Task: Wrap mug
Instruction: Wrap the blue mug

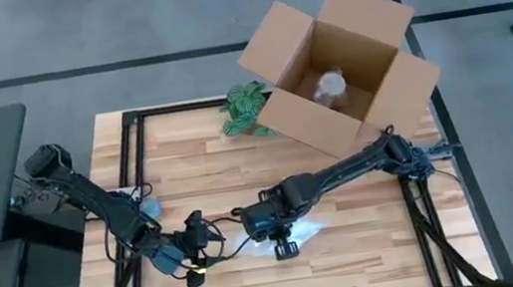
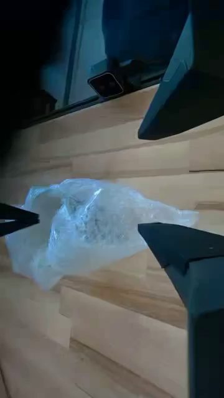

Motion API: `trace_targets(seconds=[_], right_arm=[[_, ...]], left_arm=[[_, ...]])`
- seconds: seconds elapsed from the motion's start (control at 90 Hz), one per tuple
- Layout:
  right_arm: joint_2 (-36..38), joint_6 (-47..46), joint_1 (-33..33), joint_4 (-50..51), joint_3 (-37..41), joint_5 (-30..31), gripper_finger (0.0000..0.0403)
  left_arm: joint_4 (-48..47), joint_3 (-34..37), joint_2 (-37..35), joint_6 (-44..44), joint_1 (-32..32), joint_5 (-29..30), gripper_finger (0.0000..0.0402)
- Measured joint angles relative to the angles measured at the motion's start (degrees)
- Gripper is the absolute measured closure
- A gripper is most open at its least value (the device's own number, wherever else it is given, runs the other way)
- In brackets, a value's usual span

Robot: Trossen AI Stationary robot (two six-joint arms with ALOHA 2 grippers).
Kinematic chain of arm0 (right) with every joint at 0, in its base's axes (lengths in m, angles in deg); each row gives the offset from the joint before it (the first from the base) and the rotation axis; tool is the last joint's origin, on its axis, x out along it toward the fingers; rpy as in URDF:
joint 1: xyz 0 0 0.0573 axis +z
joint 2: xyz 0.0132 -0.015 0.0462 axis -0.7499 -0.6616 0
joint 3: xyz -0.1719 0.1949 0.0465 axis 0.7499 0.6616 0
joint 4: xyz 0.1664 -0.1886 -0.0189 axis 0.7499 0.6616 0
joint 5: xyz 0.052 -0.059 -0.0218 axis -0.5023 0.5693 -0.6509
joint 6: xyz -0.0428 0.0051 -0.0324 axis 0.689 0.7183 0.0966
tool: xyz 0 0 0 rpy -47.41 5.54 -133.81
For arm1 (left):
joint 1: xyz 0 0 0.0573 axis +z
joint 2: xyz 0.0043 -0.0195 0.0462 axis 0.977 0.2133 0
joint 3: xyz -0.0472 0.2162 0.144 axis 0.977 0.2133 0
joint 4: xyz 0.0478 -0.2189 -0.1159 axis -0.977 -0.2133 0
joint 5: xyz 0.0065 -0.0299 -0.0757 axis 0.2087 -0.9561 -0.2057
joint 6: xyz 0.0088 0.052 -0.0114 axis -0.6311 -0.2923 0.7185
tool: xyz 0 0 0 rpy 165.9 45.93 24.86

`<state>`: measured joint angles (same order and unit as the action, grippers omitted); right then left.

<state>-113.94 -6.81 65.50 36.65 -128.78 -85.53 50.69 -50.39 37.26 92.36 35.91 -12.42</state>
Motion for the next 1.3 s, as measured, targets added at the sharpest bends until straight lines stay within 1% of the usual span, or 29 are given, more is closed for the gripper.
trace_targets(seconds=[0.156, 0.3, 0.467, 0.6, 0.722, 0.8, 0.889, 1.011, 1.167, 1.3], right_arm=[[0.10, -4.48, 1.57, 8.07, -4.46, 5.48, 0.0403], [-0.18, -7.36, 1.75, 8.77, -3.51, 10.45, 0.0403], [-1.06, -8.47, 0.70, 5.04, 2.63, 10.33, 0.0403], [-0.82, -8.56, -0.23, -2.84, 9.41, 7.86, 0.0403], [-0.55, -8.56, -0.58, -9.34, 13.27, 4.86, 0.0403], [-0.61, -8.54, -0.58, -13.77, 15.26, 4.19, 0.0403], [-0.63, -7.95, -0.56, -14.80, 15.68, 3.08, 0.0403], [-0.82, -7.62, -0.41, -11.48, 13.31, 2.70, 0.0403], [-0.51, -7.14, 0.73, -2.19, 5.39, 2.82, 0.0403], [-0.47, -7.03, 3.37, 6.72, -1.59, 7.66, 0.0403]], left_arm=[[-0.07, 0.00, 0.00, 0.00, 0.00, 0.00, 0.0189], [-0.04, 0.00, 0.00, 0.00, 0.00, 0.01, 0.0189], [0.17, 0.00, 0.02, -0.01, 0.00, 0.08, 0.0189], [0.11, 0.00, 0.02, -0.06, 0.00, 0.29, 0.0189], [0.20, 0.04, 0.02, -0.44, 0.01, 0.61, 0.0189], [0.13, 0.04, 0.02, -0.46, 0.27, 0.64, 0.0189], [0.35, 0.04, 0.02, -0.50, 0.61, 0.62, 0.0189], [0.42, 0.04, 0.02, -0.59, 1.16, 0.63, 0.0189], [2.48, 0.04, 0.02, -1.12, 2.35, 1.09, 0.0189], [9.59, 0.04, 0.05, -5.86, 3.41, 1.27, 0.0189]])
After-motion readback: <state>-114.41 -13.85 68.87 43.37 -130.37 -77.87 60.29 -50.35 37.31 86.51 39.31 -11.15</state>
